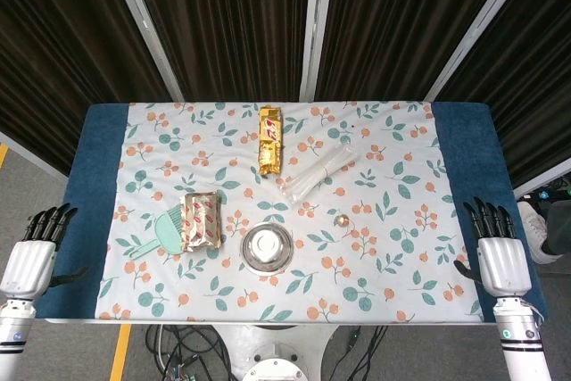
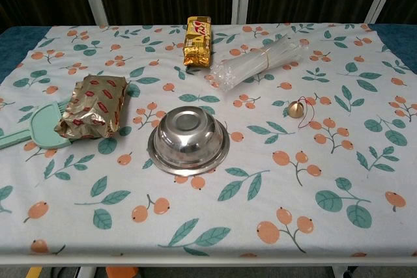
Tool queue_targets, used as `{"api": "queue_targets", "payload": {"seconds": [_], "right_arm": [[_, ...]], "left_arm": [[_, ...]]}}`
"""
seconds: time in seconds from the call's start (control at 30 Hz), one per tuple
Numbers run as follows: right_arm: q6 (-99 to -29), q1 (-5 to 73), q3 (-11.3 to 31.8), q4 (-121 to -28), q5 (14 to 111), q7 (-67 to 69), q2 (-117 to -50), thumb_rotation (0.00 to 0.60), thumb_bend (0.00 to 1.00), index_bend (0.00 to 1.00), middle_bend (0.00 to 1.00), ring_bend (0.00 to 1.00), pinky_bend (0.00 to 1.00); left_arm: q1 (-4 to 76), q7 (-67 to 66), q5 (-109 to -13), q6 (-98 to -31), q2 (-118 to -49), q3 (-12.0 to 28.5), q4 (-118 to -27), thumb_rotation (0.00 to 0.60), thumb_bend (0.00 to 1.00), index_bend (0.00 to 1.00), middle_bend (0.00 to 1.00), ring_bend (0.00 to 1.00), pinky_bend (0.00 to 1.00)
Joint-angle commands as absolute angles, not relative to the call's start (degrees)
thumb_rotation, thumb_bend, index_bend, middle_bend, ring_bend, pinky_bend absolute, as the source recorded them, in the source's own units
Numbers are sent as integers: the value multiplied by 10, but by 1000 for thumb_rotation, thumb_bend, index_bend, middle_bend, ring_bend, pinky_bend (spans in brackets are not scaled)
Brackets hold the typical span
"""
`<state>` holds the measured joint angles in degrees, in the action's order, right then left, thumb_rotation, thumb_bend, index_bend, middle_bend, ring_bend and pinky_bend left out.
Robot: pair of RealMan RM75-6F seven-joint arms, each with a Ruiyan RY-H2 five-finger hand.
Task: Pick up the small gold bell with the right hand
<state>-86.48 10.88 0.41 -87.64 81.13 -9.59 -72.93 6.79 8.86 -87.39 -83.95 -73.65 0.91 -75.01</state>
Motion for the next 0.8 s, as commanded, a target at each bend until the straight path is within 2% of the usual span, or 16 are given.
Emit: {"api": "queue_targets", "payload": {"seconds": [0.03,0.27,0.47,0.6,0.8], "right_arm": [[-889,95,8,-842,834,-81,-745,600,0,0,0,0,0],[-859,101,14,-863,832,-99,-742,600,0,0,0,0,0],[-799,137,33,-897,816,-152,-741,600,0,0,0,0,0],[-747,178,56,-922,798,-217,-745,600,0,0,0,0,0],[-632,261,91,-940,745,-286,-756,600,5,0,0,0,0]], "left_arm": [[68,88,-871,-838,-734,10,-754,600,21,55,22,0,69],[70,82,-873,-836,-732,11,-762,600,21,55,22,0,69],[71,88,-876,-832,-733,8,-760,600,21,55,22,0,69],[70,96,-874,-832,-740,7,-751,600,21,55,22,0,69],[70,98,-874,-831,-741,7,-747,600,21,55,22,0,69]]}}
